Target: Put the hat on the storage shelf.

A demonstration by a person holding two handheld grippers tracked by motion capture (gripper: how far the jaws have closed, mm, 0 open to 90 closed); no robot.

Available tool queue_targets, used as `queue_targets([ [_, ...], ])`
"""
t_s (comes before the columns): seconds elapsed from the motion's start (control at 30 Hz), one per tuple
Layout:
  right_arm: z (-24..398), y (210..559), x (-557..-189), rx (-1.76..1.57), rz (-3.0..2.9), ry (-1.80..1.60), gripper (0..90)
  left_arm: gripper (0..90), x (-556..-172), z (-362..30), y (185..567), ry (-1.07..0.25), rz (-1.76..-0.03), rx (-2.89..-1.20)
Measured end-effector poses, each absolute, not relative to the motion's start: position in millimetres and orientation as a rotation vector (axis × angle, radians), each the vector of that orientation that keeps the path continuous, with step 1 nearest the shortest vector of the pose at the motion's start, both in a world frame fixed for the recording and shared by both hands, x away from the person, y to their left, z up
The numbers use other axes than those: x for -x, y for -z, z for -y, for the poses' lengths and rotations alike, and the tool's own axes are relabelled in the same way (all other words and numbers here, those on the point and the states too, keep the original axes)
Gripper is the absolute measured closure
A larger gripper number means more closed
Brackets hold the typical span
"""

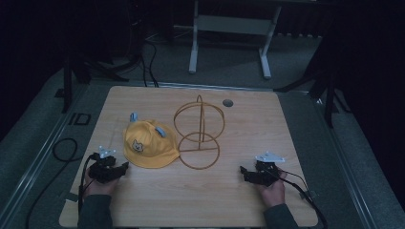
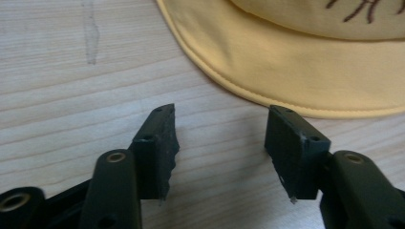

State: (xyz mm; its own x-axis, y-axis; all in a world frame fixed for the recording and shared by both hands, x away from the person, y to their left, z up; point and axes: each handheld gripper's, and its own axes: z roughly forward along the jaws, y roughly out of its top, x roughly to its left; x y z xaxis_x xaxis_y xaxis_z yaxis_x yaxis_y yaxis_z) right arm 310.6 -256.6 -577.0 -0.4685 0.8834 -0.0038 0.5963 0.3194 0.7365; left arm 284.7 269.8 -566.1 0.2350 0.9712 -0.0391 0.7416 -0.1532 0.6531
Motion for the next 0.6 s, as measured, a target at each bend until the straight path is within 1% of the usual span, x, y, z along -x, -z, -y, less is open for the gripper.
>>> queue_targets([
  [0.03, 257, 577, -310, -1.312, -2.184, -0.956, 21.5, 48.5, -285, -269, 564, -0.507, -1.562, -1.962],
  [0.17, 257, 577, -310, -1.312, -2.184, -0.956, 21.4, 52.5, -287, -267, 557, -0.488, -1.553, -1.978],
  [0.37, 256, 577, -310, -1.316, -2.185, -0.955, 21.4, 55.3, -291, -265, 552, -0.439, -1.568, -1.986],
  [0.6, 256, 577, -310, -1.315, -2.185, -0.956, 21.2, 55.8, -294, -262, 540, -0.431, -1.572, -1.990],
])
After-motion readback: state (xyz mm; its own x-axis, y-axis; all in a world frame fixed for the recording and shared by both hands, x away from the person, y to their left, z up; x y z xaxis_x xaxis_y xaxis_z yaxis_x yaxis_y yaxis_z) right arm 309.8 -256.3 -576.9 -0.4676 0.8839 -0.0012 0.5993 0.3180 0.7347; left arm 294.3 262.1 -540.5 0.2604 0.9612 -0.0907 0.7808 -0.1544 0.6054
